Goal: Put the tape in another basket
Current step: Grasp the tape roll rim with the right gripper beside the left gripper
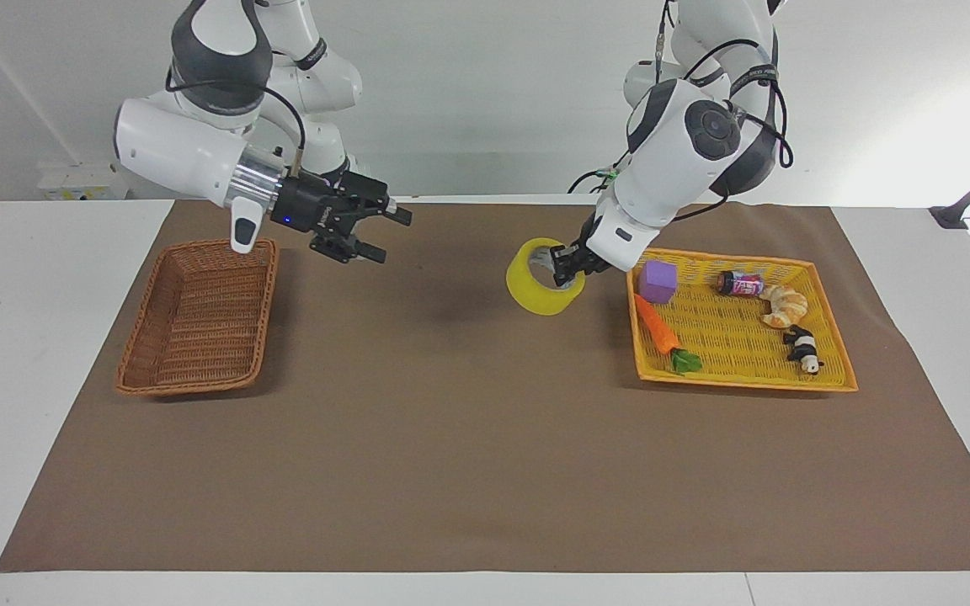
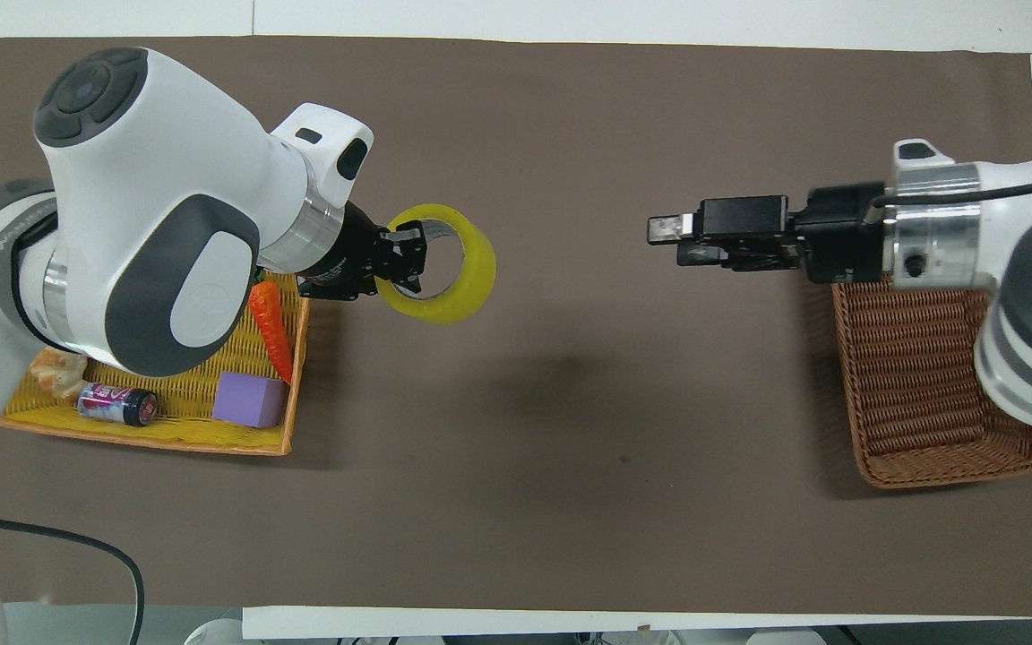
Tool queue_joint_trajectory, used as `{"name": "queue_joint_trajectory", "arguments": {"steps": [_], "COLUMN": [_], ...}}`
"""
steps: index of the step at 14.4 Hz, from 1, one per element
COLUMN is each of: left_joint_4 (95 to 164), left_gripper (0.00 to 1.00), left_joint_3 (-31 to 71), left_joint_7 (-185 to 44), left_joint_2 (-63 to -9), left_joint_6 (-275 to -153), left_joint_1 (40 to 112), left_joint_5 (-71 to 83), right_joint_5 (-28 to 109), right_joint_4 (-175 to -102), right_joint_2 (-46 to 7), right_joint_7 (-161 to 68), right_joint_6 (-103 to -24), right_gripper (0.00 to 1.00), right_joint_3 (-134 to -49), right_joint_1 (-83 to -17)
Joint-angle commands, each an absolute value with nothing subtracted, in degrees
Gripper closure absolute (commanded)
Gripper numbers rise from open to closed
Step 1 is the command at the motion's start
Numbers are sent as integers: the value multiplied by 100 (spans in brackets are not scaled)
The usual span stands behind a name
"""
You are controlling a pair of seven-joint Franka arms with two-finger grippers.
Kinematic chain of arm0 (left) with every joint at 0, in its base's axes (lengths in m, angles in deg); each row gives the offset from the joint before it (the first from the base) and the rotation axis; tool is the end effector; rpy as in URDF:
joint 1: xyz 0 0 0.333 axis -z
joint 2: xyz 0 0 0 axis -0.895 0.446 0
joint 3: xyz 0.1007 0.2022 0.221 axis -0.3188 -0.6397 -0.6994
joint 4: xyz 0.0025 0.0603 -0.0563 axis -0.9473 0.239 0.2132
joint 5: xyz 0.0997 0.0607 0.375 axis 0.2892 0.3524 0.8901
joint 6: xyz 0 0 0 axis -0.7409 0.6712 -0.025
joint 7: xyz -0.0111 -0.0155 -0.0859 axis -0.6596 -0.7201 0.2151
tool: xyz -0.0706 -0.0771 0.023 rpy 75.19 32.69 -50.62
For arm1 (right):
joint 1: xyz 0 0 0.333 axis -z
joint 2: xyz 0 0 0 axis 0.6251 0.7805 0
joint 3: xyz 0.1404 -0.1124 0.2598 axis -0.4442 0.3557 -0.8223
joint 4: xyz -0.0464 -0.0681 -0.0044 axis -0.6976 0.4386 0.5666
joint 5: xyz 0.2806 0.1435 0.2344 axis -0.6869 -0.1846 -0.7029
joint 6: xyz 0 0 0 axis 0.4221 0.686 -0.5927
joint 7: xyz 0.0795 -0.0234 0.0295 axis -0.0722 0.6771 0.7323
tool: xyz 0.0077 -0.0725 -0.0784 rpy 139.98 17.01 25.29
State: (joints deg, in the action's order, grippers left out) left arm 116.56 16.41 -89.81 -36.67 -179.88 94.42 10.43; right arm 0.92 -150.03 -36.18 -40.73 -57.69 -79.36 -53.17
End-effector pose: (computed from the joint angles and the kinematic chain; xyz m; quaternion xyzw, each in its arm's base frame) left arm 0.5141 -0.3300 0.5049 0.9812 0.0883 -0.0994 0.1399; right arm 0.5442 0.1520 0.5053 -0.8465 0.0477 -0.0096 0.5302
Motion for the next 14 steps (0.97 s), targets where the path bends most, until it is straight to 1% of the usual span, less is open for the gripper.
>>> {"name": "queue_joint_trajectory", "arguments": {"steps": [1, 4, 6, 11, 14], "left_joint_4": [11485, 11503, 11512, 11564, 11564], "left_gripper": [98, 98, 98, 96, 96], "left_joint_3": [1639, 1639, 1639, 1639, 1639], "left_joint_7": [-8950, -8985, -8976, -8985, -8985], "left_joint_2": [-3622, -3622, -3631, -3657, -3657], "left_joint_6": [-17774, -17791, -17782, -17695, -17650], "left_joint_1": [9392, 9401, 9401, 9401, 9392], "left_joint_5": [923, 923, 923, 932, 932], "right_joint_5": [-690, -1166, -1228, -1325, -1317], "right_joint_4": [-15014, -15013, -14978, -14926, -14864], "right_joint_2": [-3180, -2959, -2828, -2774, -2739], "right_joint_7": [-3965, -4087, -4307, -4800, -4782], "right_joint_6": [-6164, -6438, -6604, -7026, -7159], "right_gripper": [0, 0, 0, 0, 0], "right_joint_3": [-7908, -7917, -7917, -7908, -7917], "right_joint_1": [-5783, -6005, -6197, -6715, -6787]}}
